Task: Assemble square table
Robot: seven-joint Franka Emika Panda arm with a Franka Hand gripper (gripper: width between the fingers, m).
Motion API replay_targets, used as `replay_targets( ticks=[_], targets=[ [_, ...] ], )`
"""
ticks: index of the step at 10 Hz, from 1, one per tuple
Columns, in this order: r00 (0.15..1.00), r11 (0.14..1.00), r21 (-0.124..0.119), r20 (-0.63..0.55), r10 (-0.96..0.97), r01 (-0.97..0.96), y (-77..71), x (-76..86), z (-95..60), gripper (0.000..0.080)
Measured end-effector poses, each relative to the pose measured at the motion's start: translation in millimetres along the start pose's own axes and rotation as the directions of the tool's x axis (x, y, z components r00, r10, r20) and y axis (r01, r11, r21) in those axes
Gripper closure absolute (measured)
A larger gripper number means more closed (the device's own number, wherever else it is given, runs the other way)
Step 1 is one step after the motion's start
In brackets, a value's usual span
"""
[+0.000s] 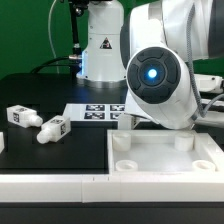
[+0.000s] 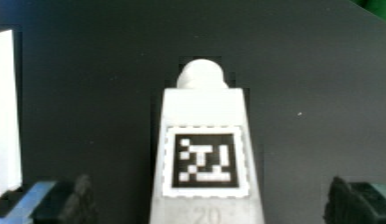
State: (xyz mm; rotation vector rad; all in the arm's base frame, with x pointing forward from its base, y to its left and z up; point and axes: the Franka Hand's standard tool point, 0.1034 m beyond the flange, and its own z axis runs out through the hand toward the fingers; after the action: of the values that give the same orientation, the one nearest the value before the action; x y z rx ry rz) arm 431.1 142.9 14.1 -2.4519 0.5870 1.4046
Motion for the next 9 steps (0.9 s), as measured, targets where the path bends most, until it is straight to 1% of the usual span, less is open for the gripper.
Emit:
replay_targets(
  ticks=[1, 2, 3, 4, 5, 6, 7, 8, 9],
  targets=[
    [1.000, 1.000, 0.000, 0.000, 0.000, 0.000, 0.2, 0.1, 0.1, 0.0240],
    [1.000, 1.000, 0.000, 0.000, 0.001, -0.001, 0.4, 0.2, 0.1, 0.0422],
    [1.000, 1.000, 0.000, 0.001, 0.001, -0.001, 0.5, 0.2, 0.1, 0.0422],
    [1.000, 1.000, 0.001, 0.001, 0.001, -0.001, 0.5, 0.3, 0.0, 0.0517],
    [1.000, 1.000, 0.001, 0.001, 0.001, -0.001, 0.6, 0.3, 0.0, 0.0517],
    [1.000, 1.000, -0.003, 0.001, -0.002, 0.002, 0.5, -0.9, -3.2, 0.0517],
    [1.000, 1.000, -0.005, -0.012, -0.020, 0.020, -1.0, -9.9, -20.7, 0.0517],
    [0.999, 0.999, -0.009, 0.017, -0.050, 0.050, 3.9, -29.3, -48.5, 0.0517],
    [0.994, 0.995, -0.004, -0.032, -0.101, 0.101, 5.8, -33.6, -86.4, 0.0517]
  ],
)
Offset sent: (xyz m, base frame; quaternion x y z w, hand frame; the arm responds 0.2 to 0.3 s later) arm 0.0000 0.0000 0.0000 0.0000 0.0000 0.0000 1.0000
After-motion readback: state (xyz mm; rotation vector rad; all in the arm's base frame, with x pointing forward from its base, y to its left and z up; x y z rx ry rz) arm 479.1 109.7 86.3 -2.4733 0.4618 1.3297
